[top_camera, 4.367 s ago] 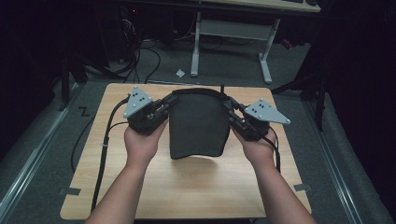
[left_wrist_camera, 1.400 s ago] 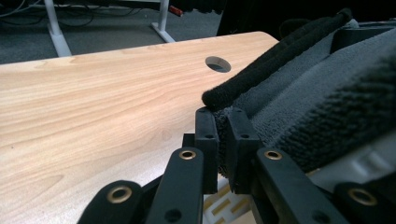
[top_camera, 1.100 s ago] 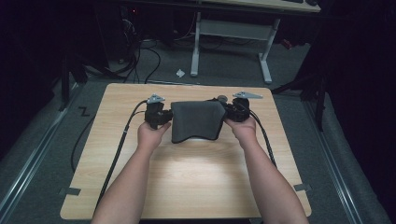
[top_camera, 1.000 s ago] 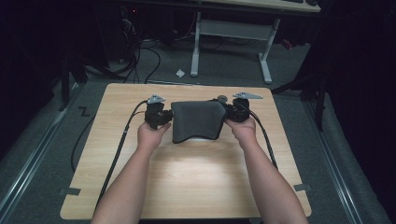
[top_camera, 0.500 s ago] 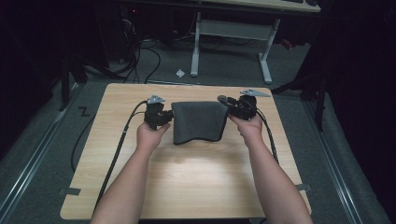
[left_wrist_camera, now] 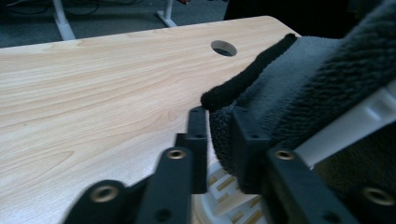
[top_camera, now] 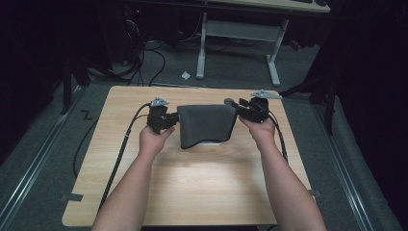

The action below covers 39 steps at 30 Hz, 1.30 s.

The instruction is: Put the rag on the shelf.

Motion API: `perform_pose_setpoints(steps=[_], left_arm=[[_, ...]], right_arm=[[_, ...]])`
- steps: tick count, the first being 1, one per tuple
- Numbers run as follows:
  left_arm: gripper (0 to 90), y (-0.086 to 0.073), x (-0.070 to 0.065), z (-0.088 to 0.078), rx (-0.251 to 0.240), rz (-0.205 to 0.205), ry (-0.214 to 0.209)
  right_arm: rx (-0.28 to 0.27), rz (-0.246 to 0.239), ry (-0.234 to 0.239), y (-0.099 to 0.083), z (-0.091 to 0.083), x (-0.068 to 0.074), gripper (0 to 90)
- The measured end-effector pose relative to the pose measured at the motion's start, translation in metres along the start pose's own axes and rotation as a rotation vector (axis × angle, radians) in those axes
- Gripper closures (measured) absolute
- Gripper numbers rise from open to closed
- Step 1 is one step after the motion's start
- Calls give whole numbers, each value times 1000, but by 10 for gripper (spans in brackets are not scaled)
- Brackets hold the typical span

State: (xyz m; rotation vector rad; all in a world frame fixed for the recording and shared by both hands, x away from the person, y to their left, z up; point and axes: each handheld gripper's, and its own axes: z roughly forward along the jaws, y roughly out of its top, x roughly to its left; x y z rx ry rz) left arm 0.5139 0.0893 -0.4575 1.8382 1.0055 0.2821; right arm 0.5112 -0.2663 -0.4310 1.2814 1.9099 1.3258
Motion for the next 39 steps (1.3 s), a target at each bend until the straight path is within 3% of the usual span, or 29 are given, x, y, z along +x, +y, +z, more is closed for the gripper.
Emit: perform_pose_setpoints(steps=[4, 7, 19, 32, 39], left_arm=[[660, 0, 4, -7, -24, -10, 20], [660, -1, 9, -13, -37, -30, 32], [637, 1, 22, -28, -62, -39, 86], [583, -3, 18, -50, -101, 20, 114], [549, -16, 10, -66, -111, 30, 107]], right_arm=[[-4, 7, -7, 1, -2, -2, 553], [-1, 7, -15, 1, -2, -3, 552], [2, -10, -26, 0, -1, -3, 552], [10, -63, -59, -6, -16, 1, 542], [14, -102, -91, -19, -31, 3, 532]])
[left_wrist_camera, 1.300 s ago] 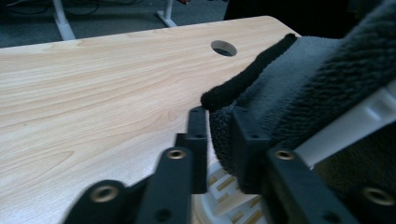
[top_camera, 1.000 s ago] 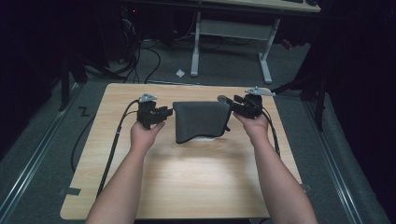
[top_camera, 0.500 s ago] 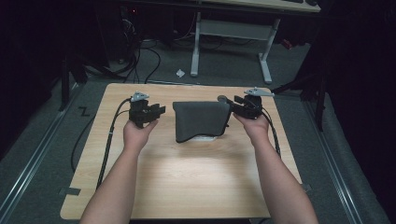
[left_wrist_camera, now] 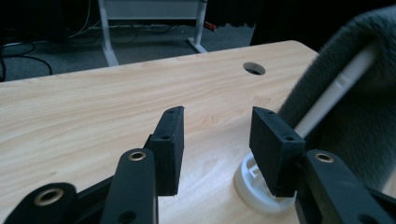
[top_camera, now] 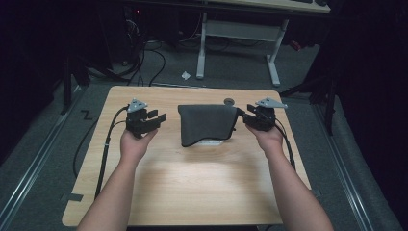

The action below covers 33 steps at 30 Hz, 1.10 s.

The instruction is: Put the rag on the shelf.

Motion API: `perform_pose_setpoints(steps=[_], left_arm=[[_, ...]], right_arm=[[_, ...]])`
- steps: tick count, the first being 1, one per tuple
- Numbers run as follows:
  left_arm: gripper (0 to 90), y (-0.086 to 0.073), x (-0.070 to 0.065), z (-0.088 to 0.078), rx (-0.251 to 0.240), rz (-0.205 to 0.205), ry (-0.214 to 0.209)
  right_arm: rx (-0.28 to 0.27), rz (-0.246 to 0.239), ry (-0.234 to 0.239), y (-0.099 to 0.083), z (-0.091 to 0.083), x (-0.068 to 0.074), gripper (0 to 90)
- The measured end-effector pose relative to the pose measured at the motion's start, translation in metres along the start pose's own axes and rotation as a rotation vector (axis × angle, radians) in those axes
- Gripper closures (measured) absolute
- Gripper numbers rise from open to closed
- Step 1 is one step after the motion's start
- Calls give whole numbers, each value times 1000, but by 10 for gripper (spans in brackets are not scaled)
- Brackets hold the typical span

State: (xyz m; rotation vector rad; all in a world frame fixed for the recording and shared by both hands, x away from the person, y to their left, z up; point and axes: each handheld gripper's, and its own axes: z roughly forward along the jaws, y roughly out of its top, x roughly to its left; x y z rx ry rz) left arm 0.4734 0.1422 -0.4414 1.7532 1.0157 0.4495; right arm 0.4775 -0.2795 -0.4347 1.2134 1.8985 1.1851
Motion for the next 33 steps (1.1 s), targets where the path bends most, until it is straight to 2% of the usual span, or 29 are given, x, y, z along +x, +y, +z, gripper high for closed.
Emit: perform_pose_setpoints(steps=[2, 4, 5, 6, 8, 9, 10, 14, 16, 17, 20, 22, 25, 27, 30, 33], left_arm=[[541, -5, -3, -6, 0, 2, -5], [537, -12, -7, -12, 0, -15, -6], [533, -16, -9, -15, -1, -20, -15], [528, -21, -13, -18, -1, -19, -16], [524, -28, -19, -25, -2, -13, -21], [524, -32, -23, -28, -6, -7, -20], [521, -35, -26, -32, -9, -7, -24], [516, -47, -36, -47, -8, -5, -48], [513, -54, -42, -55, 0, 8, -53], [510, -58, -45, -58, 7, 15, -56], [503, -71, -53, -69, 28, 24, -70], [500, -81, -59, -76, 44, 39, -63], [490, -98, -68, -83, 81, 60, -58], [489, -111, -73, -85, 100, 63, -62], [486, -130, -84, -85, 149, 94, -65], [475, -146, -94, -84, 180, 46, -118]], right_arm=[[18, -10, -10, -3, -5, 1, 528], [-7, -33, -22, -9, -13, 2, 530], [4, -43, -24, -11, -17, 3, 522], [16, -53, -27, -12, -20, 4, 520], [-3, -64, -29, -18, -30, 7, 521], [10, -67, -30, -20, -34, 9, 510], [20, -81, -29, -21, -38, 11, 504], [-25, -118, -32, -31, -61, 24, 500], [-7, -117, -21, -34, -70, 30, 481], [1, -115, -15, -36, -75, 34, 468], [-37, -100, -1, -46, -88, 46, 460], [-8, -93, 21, -52, -94, 55, 450], [-7, -81, 47, -64, -102, 68, 446], [6, -92, 56, -73, -104, 77, 439], [54, -99, 83, -88, -104, 93, 438], [92, -115, 108, -103, -103, 112, 433]])
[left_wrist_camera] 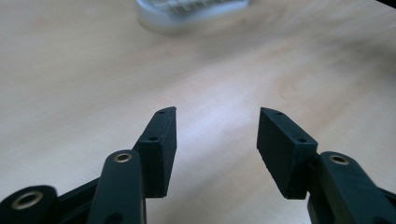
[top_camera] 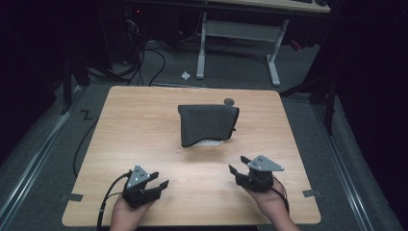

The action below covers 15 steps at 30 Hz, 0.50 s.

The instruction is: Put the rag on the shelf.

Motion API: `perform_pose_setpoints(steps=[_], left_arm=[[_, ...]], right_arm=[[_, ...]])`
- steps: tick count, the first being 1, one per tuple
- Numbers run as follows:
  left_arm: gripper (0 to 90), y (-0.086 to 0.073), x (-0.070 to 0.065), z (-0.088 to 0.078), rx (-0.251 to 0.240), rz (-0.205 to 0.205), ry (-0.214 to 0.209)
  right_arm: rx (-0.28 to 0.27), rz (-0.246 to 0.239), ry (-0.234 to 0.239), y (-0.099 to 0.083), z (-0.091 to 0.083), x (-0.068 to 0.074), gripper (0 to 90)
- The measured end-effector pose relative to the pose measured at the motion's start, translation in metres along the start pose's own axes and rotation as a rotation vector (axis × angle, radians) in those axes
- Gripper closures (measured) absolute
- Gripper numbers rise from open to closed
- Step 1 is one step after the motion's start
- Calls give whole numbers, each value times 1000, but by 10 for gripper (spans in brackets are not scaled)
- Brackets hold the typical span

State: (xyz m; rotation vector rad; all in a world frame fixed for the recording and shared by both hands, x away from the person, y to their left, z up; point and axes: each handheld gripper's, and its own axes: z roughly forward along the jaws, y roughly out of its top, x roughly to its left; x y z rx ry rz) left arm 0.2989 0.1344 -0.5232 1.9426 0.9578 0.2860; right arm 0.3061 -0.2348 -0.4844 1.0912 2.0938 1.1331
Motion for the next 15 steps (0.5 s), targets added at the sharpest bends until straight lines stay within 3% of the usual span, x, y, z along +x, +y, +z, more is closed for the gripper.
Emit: perform_pose_setpoints(steps=[2, 3, 6, 8, 15], left_arm=[[454, -5, -13, 4, 34, -22, -18], [447, -6, -15, 5, 56, 52, -11], [445, -7, -23, 11, 84, 97, -15], [443, -5, -23, 13, 75, 99, -15], [445, -7, -18, 11, 79, 77, -2]], right_arm=[[18, -23, 6, -9, 1, 13, 430], [16, -30, 8, -14, 2, 19, 431], [44, -67, 14, -30, 8, 28, 434], [57, -86, 15, -33, 11, 28, 434], [59, -49, 30, -34, 13, 22, 429]])
